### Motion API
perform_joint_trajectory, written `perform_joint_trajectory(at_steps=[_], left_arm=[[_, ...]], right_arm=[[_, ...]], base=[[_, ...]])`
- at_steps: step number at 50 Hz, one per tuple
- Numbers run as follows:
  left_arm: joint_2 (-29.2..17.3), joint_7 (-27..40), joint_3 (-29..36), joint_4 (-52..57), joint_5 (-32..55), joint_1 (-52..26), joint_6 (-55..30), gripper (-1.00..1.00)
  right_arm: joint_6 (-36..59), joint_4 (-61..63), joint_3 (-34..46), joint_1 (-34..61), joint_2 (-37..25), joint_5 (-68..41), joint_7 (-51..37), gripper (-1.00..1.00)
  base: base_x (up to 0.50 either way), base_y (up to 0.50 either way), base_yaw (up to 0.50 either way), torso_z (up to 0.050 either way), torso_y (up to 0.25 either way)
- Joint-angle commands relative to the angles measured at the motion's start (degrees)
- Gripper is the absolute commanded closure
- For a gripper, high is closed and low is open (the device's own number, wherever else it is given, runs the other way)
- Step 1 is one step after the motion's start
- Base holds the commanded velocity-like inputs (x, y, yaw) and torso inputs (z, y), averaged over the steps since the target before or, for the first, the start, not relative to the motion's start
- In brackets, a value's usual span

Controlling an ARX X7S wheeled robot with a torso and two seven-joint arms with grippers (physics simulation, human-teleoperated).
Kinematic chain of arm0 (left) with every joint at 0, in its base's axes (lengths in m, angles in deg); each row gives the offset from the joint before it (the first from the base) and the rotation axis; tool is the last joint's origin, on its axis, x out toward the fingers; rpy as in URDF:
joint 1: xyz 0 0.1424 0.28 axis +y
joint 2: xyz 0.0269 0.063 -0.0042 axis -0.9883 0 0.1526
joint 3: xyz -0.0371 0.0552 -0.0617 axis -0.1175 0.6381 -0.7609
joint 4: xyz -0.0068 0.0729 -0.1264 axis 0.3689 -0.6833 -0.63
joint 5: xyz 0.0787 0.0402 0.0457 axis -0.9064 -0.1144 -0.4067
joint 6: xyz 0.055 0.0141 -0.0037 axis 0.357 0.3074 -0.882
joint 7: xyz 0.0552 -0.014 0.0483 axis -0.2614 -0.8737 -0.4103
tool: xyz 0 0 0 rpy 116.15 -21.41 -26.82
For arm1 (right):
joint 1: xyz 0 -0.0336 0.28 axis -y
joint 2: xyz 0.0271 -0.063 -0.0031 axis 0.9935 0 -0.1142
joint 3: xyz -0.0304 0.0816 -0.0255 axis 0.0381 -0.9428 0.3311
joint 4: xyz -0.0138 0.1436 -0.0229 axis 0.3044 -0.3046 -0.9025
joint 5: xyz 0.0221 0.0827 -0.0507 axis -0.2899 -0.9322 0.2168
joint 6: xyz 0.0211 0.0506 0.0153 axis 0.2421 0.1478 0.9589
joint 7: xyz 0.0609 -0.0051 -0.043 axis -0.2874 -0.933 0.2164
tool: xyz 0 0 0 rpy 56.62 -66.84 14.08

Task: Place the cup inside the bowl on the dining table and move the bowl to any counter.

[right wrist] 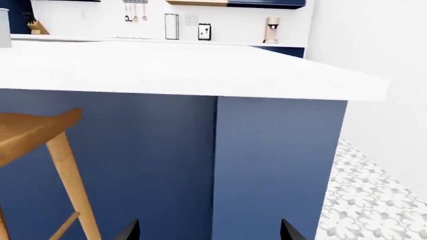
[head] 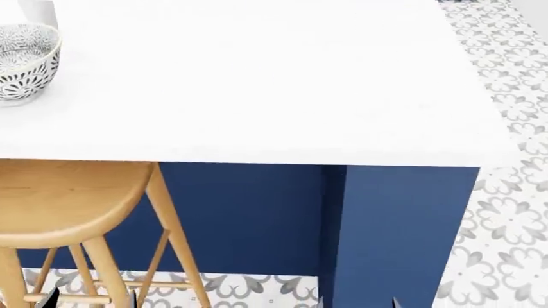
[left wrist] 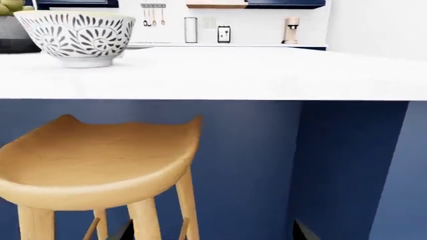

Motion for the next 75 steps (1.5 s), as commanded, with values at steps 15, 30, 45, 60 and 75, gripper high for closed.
perform_joint_trajectory(at_steps=[15, 30, 45, 60, 75], left_arm=[[-0.7, 0.7, 0.8, -0.1, 0.7, -0.1, 0.4, -1.00], [-1.0, 1.2, 1.3, -0.2, 0.9, -0.3, 0.4, -1.00], [-1.5, 1.7, 1.6, -0.1, 1.5, -0.1, 0.2, -1.00], [-1.5, 1.8, 2.0, -0.5, 2.3, -0.6, 0.2, -1.00], [-2.2, 2.6, 2.5, -0.3, 2.0, -0.4, -0.4, -1.00]], right_arm=[[0.5, -0.2, 1.1, 0.3, -0.7, 0.0, -1.1, -1.00], [0.2, -0.4, 1.6, 0.5, -1.1, -0.5, -1.3, -1.00], [0.1, -0.2, 1.9, 0.4, -1.4, -1.0, -1.7, -1.00], [-0.2, -0.5, 2.2, 0.6, -1.6, -1.6, -2.0, -1.00], [-0.5, -0.7, 2.3, 0.6, -1.9, -2.7, -2.1, -1.00]], base=[[-0.07, 0.50, 0.00, 0.000, 0.000], [0.00, 0.50, 0.00, 0.000, 0.000], [0.00, 0.50, 0.00, 0.000, 0.000], [0.03, 0.30, 0.00, 0.000, 0.000], [0.25, 0.00, 0.00, 0.000, 0.000]])
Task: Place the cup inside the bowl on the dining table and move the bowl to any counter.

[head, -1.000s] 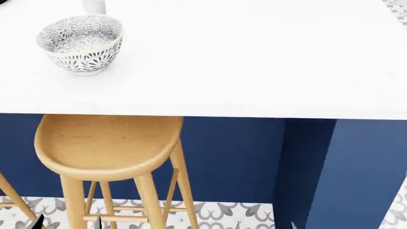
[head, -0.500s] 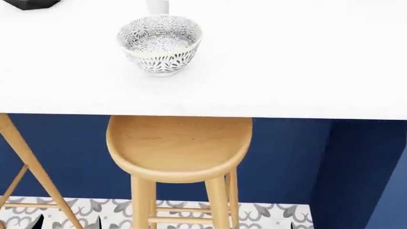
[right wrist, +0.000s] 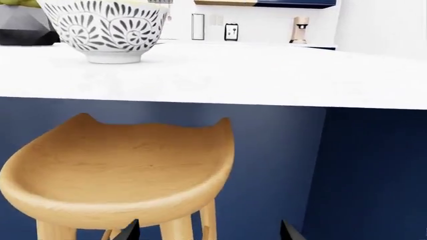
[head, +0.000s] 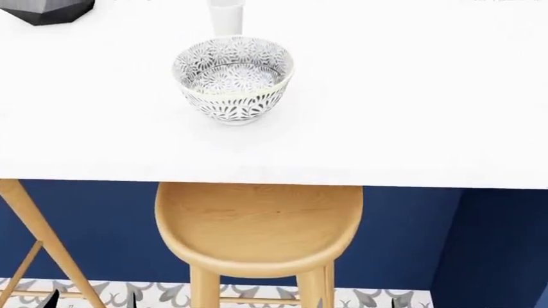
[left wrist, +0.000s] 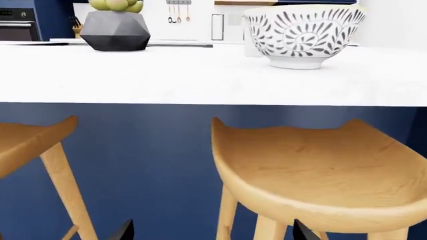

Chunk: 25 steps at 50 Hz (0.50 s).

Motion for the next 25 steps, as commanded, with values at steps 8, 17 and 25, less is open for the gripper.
perform_joint_trajectory(at_steps=[8, 17, 25], left_arm=[[-0.9, 1.4, 1.4, 0.1, -1.4, -0.3, -3.1, -1.00], [-0.8, 1.6, 1.0, 0.0, -0.6, -0.2, -1.4, -1.00], [-1.4, 1.8, 1.4, 0.8, -1.7, 0.5, 1.2, -1.00]], right_arm=[[0.0, -0.1, 0.5, 0.0, -0.4, -0.5, -0.4, -1.00], [-0.2, -0.2, 0.6, 0.0, -0.6, -0.7, -0.6, -1.00], [-0.3, -0.1, 0.8, 0.1, -0.7, -0.8, -0.9, -1.00]], base=[[0.00, 0.00, 0.00, 0.000, 0.000], [0.00, 0.00, 0.00, 0.000, 0.000], [0.00, 0.00, 0.00, 0.016, 0.000]])
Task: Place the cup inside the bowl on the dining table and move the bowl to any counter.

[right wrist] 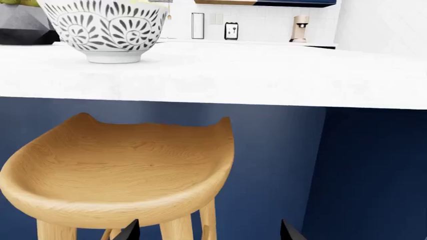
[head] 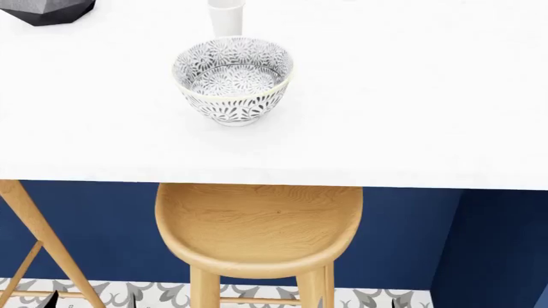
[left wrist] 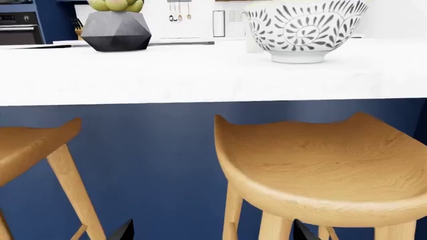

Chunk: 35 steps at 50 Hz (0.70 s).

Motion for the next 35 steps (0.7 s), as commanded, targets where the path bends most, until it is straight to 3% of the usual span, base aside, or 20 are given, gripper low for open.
perform_joint_trajectory(at_steps=[1, 35], left_arm=[[-0.5, 0.3, 0.6, 0.5, -1.0, 0.2, 2.0, -1.00], [-1.2, 1.5, 1.4, 0.2, -1.0, -0.1, 2.5, -1.00]], right_arm=[[-0.2, 0.0, 0.3, 0.1, -0.2, -0.2, -0.3, -1.00], [-0.6, -0.1, 0.7, 0.3, -0.7, -1.3, -1.0, -1.00]], base=[[0.00, 0.00, 0.00, 0.050, 0.000], [0.00, 0.00, 0.00, 0.050, 0.000]])
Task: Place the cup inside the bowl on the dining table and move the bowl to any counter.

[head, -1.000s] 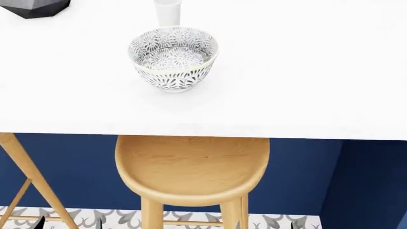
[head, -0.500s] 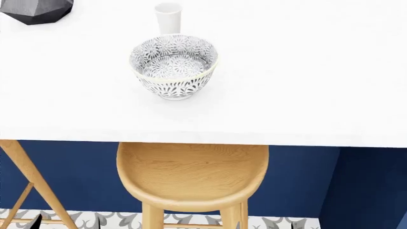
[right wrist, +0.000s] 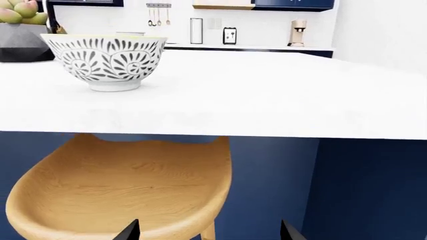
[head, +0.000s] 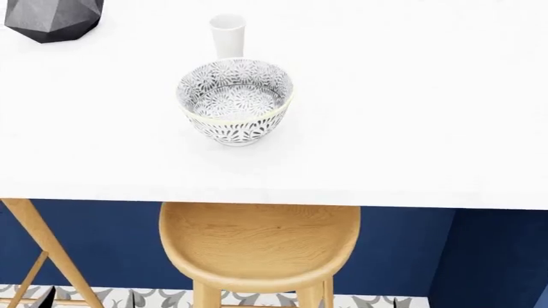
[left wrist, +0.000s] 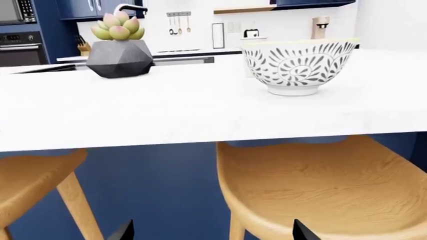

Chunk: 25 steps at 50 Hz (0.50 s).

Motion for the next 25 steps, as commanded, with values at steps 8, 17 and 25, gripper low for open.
perform_joint_trajectory(at_steps=[8, 17, 25], left_arm=[[-0.2, 0.0, 0.2, 0.5, 1.8, 0.0, -0.6, -1.00], [-0.3, -0.9, -1.2, 2.8, 7.1, 0.8, -2.4, -1.00], [-5.1, 3.0, -1.4, 19.5, 9.9, -3.8, -21.3, -1.00]], right_arm=[[-0.1, -0.1, 0.3, 0.1, -0.3, -0.6, -0.4, -1.00], [0.4, 2.2, -0.1, -0.1, -0.5, -1.6, -0.9, -1.00], [17.4, 19.6, -2.2, 5.1, -5.1, -8.4, -2.8, -1.00]], base=[[0.00, 0.00, 0.00, 0.002, 0.000], [0.00, 0.00, 0.00, 0.000, 0.000], [0.00, 0.00, 0.00, 0.000, 0.000]])
